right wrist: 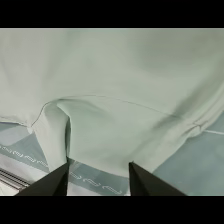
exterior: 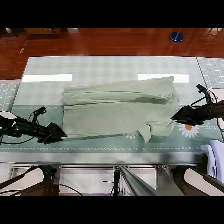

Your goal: Fold the shirts.

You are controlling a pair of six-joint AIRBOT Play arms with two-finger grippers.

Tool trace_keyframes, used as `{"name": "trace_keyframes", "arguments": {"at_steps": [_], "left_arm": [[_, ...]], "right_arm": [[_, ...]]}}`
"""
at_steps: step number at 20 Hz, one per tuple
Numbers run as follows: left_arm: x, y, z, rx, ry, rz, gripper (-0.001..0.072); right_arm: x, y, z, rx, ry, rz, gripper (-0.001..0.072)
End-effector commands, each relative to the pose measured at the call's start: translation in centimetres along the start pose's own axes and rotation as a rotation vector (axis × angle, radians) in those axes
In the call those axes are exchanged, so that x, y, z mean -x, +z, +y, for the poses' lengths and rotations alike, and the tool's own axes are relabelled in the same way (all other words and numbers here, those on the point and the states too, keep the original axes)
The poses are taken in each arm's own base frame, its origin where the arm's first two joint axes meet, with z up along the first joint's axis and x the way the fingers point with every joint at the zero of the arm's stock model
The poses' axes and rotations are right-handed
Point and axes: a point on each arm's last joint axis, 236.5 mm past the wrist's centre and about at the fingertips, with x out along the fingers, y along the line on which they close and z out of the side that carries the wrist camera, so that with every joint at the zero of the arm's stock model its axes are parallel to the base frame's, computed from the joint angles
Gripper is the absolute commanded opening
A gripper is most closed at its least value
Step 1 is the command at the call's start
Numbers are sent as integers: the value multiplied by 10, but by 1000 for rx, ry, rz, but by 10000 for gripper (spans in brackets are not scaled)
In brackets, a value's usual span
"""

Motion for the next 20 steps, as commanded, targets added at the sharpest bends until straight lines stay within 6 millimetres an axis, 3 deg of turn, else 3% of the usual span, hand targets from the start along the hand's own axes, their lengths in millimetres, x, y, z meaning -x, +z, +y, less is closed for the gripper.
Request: {"name": "trace_keyframes", "arguments": {"at_steps": [1,3,6,8,10,11,12,14,17,20], "left_arm": [[-3,20,11,-3,62,-82,504],[-3,29,11,14,71,-118,478],[-3,43,10,20,78,-175,231],[-3,45,10,16,80,-184,29],[-3,44,10,11,79,-179,27],[-3,43,9,7,76,-172,27],[-4,42,9,6,75,-169,27],[-4,41,8,5,73,-166,27],[-4,41,8,4,73,-166,28],[-4,40,8,4,71,-162,28]], "right_arm": [[3,1,2,7,-5,-20,453],[3,2,2,8,-5,-22,454],[3,1,2,-3,-4,-21,454],[3,1,2,-12,-4,-20,454],[3,1,2,-23,-4,-19,454],[3,0,1,-22,-9,-15,500],[3,-3,-7,-19,-41,-1,538],[2,-18,-25,-37,-111,52,538],[-16,-44,-22,-96,-34,119,537],[-35,-54,-18,-136,23,122,536]]}}
